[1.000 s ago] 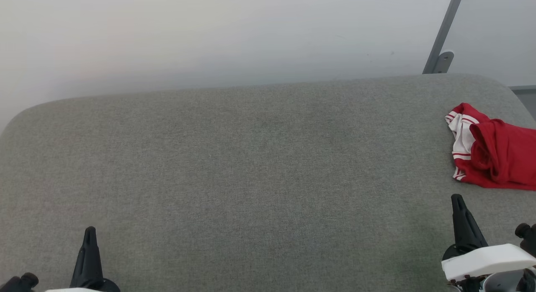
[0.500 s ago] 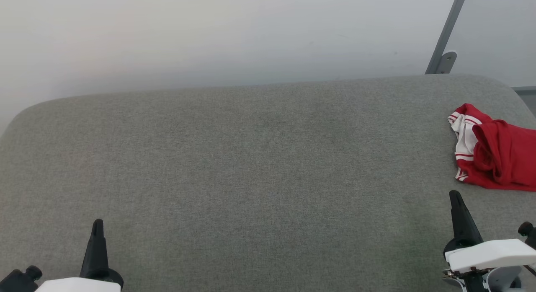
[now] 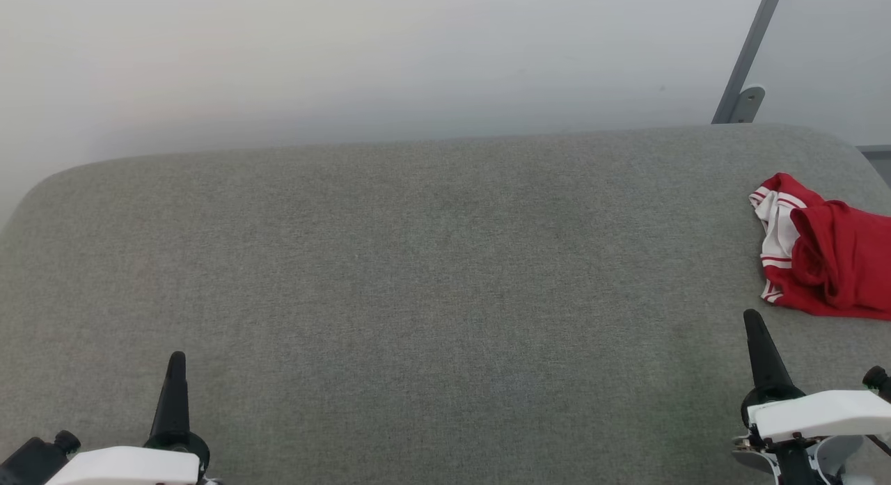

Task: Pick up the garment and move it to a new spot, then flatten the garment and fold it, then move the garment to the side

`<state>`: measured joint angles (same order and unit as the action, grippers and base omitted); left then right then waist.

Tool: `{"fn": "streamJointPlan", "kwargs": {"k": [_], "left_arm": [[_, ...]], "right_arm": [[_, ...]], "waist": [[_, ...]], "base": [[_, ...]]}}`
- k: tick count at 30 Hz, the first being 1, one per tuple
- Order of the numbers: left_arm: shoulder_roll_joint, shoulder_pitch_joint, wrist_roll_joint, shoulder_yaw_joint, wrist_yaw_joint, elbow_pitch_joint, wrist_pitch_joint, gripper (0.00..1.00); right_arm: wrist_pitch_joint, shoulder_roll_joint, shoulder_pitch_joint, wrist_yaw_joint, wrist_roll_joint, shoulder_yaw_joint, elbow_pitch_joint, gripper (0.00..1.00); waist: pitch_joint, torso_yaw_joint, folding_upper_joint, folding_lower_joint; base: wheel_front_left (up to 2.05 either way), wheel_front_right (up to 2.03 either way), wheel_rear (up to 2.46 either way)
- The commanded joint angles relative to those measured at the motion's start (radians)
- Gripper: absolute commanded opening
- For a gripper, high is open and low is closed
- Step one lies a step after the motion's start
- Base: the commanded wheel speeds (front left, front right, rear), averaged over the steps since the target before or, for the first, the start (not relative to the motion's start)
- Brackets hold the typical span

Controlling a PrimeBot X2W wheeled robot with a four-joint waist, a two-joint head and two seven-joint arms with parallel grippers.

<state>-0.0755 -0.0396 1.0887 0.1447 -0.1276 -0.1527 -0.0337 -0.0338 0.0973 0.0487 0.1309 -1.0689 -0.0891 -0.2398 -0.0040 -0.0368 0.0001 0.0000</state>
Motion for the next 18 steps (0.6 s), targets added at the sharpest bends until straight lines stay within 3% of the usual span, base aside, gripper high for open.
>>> {"fn": "streamJointPlan", "kwargs": {"k": [1,18], "left_arm": [[-0.005,0.028,0.034,-0.001,-0.003,0.002,0.01,0.0],[0.005,0.069,0.192,-0.01,-0.003,-0.028,0.054,0.0]], "right_arm": [[0.01,-0.002,0.021,0.0,-0.032,-0.003,0.006,0.0],[0.054,-0.016,0.036,0.0,-0.195,-0.01,0.003,0.0]], "waist": [[0.0,0.001,-0.0001,0.0],[0.002,0.01,-0.0001,0.0]], "base": [[0.0,0.0,0.0],[0.0,0.0,0.0]]}}
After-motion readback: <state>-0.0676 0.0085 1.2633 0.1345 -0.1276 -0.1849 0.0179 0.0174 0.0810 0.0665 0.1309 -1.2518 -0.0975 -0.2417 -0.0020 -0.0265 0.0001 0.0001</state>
